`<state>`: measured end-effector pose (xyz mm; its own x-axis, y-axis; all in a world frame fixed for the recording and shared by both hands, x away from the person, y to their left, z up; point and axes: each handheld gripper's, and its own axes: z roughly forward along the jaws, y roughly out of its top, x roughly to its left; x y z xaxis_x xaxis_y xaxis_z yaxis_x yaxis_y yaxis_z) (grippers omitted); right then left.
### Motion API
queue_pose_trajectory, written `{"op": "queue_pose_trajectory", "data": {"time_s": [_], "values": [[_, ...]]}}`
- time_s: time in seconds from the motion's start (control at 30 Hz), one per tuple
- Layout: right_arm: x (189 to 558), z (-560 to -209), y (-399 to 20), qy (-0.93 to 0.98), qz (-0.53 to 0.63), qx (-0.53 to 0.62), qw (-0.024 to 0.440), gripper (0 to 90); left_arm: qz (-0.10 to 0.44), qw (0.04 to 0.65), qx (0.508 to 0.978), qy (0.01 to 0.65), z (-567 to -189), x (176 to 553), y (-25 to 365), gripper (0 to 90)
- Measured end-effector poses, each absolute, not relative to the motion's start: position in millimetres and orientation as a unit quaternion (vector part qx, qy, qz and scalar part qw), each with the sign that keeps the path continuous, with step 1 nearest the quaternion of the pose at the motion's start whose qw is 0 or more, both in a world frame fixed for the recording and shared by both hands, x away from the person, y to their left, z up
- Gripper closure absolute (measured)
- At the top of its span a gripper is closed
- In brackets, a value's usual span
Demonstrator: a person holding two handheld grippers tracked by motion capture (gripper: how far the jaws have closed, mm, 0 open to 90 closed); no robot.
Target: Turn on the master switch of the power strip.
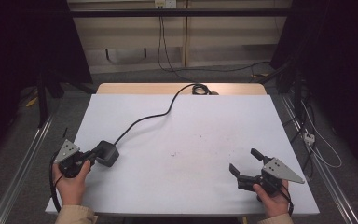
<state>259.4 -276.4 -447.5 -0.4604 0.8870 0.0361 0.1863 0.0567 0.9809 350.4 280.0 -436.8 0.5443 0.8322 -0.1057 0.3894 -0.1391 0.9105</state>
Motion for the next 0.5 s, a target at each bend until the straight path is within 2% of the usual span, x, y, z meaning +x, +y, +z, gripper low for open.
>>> {"op": "queue_pose_trajectory", "data": {"time_s": [0.5], "values": [[259.7,-447.8,-276.5,0.652,0.551,0.413,0.317,3.2,0.225,0.500,0.720,0.425,-437.2,349.2,278.7,90.0]]}}
